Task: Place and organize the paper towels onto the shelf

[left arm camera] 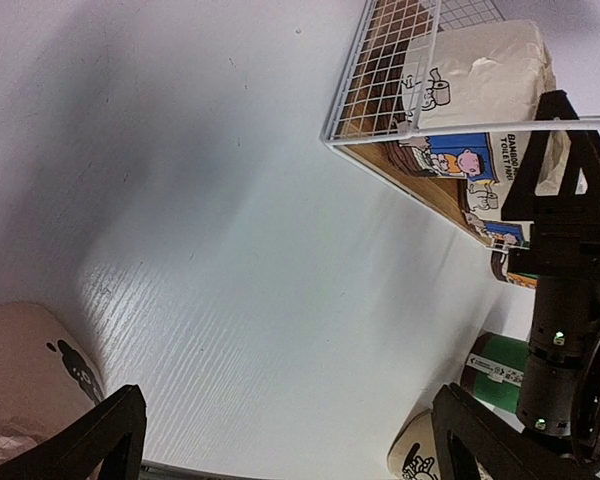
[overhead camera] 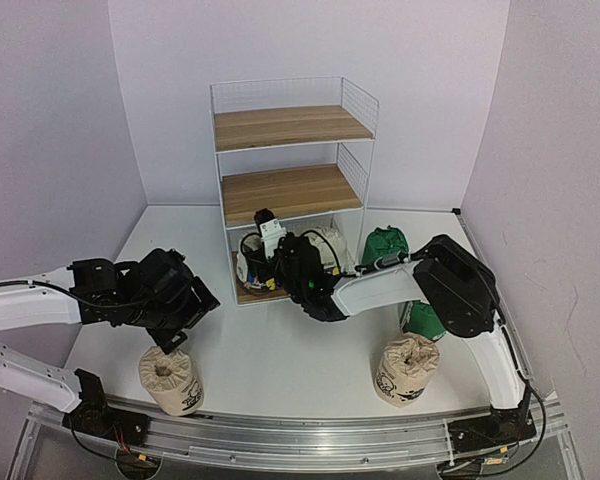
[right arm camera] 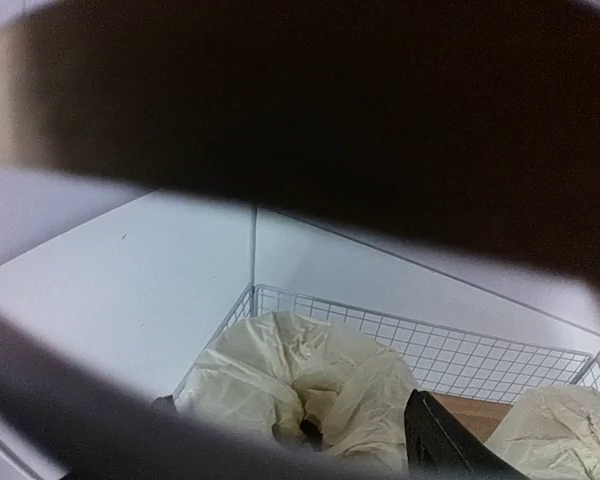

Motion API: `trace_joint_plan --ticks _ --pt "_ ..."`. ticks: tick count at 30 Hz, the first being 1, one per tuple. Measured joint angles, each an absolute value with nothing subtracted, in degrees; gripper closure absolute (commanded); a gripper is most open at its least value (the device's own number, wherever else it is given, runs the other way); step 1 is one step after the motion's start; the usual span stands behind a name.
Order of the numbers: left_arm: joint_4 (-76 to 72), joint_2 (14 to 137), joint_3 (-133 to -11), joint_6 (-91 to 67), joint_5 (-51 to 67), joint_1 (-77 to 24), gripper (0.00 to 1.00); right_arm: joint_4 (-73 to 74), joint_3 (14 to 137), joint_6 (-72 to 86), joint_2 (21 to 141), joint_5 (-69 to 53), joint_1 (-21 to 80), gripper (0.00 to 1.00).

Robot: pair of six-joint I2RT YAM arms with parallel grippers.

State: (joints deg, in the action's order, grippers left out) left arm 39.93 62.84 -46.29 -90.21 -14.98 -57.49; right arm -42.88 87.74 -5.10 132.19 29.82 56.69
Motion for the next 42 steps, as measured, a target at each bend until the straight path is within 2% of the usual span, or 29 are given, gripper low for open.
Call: trace_joint_plan --ticks 7,16,19,26,42 --pt "40.0 61.5 -45.5 -90.3 -14.9 -57.5 0.0 -40.5 89.0 -7.4 133.1 29.7 57.8 0.31" --pt "39.9 61.4 -45.3 -90.3 -14.8 -57.5 0.0 -36.3 89.8 -10.1 133.2 26.7 58.6 0.42" --pt "39.9 61.4 -45.3 -90.3 -14.7 -57.5 0.0 -34.8 90.2 -10.9 133.2 25.2 58.7 0.53" --pt "39.9 61.4 -45.3 -90.3 -14.5 -57.5 0.0 -31.1 91.2 -14.7 133.2 22.8 58.7 0.67" --pt "39.9 61.4 -45.1 -90.3 -13.8 -57.5 0.0 -22.8 94.7 -22.9 133.2 20.2 58.4 0.67"
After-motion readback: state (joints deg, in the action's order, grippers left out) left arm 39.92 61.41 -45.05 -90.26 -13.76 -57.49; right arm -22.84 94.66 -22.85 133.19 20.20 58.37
